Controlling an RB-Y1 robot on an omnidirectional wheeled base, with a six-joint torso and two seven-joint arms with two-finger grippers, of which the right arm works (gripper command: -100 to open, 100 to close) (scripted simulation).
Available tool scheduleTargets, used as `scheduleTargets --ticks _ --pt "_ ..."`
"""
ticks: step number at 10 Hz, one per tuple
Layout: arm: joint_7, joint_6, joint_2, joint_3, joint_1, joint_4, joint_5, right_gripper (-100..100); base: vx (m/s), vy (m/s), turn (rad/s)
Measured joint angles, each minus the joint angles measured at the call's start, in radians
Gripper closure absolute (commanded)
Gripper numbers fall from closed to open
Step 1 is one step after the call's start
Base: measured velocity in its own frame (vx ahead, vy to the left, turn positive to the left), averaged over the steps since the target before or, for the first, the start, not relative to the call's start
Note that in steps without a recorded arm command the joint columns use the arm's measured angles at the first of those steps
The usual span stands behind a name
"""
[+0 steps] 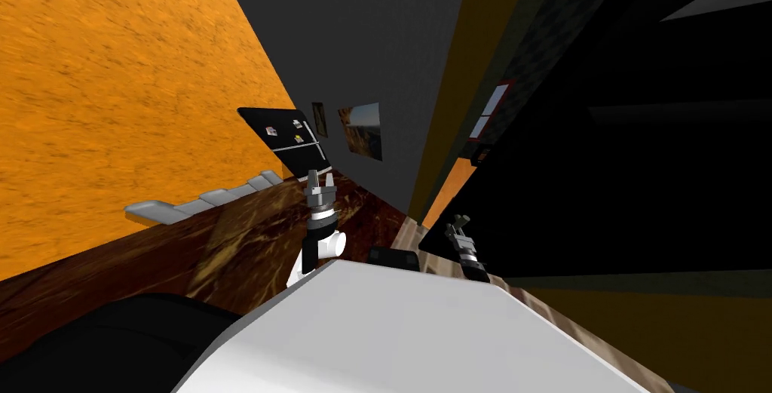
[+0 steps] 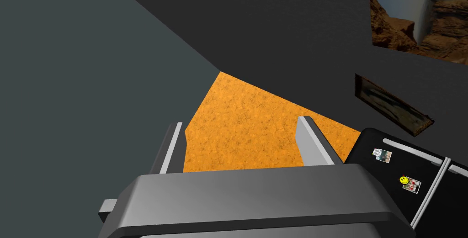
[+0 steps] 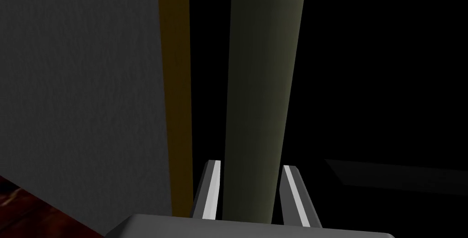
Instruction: Pull the door open
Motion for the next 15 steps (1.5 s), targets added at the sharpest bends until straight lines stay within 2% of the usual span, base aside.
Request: scheduleTargets --ticks 4,6,7,15 --pt "-0.051 -0.063 -0.040 0.032 0.030 0.009 0.029 100 -0.237 -0.060 0.121" --pt "-0.077 -0.096 -0.061 0.051 0.055 0.007 0.045 100 -0.192 -0.022 0.069" --pt "-0.080 -0.096 -0.061 0.054 0.059 0.008 0.047 100 -0.165 -0.050 0.158" --pt "-0.150 -0.202 -0.118 0.089 0.092 0.049 0.088 100 -0.205 -0.048 0.115"
